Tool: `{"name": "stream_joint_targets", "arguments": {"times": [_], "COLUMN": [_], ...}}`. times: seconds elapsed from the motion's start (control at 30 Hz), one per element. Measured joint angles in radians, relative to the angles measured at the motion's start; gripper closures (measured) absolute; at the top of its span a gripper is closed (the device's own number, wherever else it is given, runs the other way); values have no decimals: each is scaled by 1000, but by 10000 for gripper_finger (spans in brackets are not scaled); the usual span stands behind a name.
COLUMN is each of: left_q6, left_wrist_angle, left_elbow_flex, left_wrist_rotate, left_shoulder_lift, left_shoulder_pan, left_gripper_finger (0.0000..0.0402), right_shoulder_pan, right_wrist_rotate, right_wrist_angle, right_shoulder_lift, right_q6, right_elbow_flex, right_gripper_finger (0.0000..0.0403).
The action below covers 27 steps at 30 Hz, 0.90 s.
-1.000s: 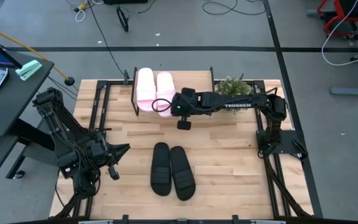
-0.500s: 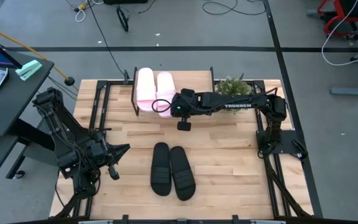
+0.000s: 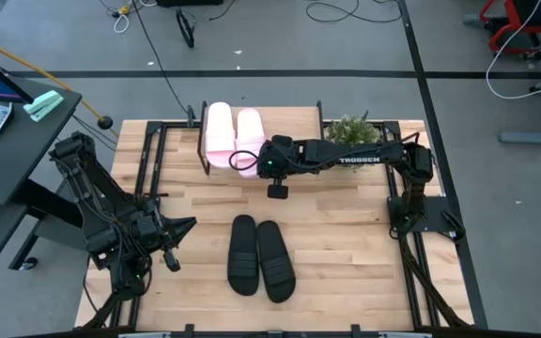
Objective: Pick and place slides into the shelf
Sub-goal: Put the pink slide on the shelf, then put the right black slide on the shelf
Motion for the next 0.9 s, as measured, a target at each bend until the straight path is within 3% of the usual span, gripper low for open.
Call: {"name": "stream_joint_targets", "arguments": {"times": [0.6,0.9], "left_q6": [1,53], "left_wrist_angle": [-6,-6], "left_elbow_flex": [0,0], "left_wrist_rotate": [12,137], "left_shoulder_lift": [0,0], "left_shoulder_pan": [0,0], "left_gripper_finger": [363,373], "right_shoulder_pan": [8,118], "right_wrist_rotate": [-32,-269], "right_wrist_angle": [-131,-297], "right_shoulder_lift": [-82,-194], "right_q6": [40,260], "right_elbow_flex": [3,3], "right_gripper_finger": [317,299]}}
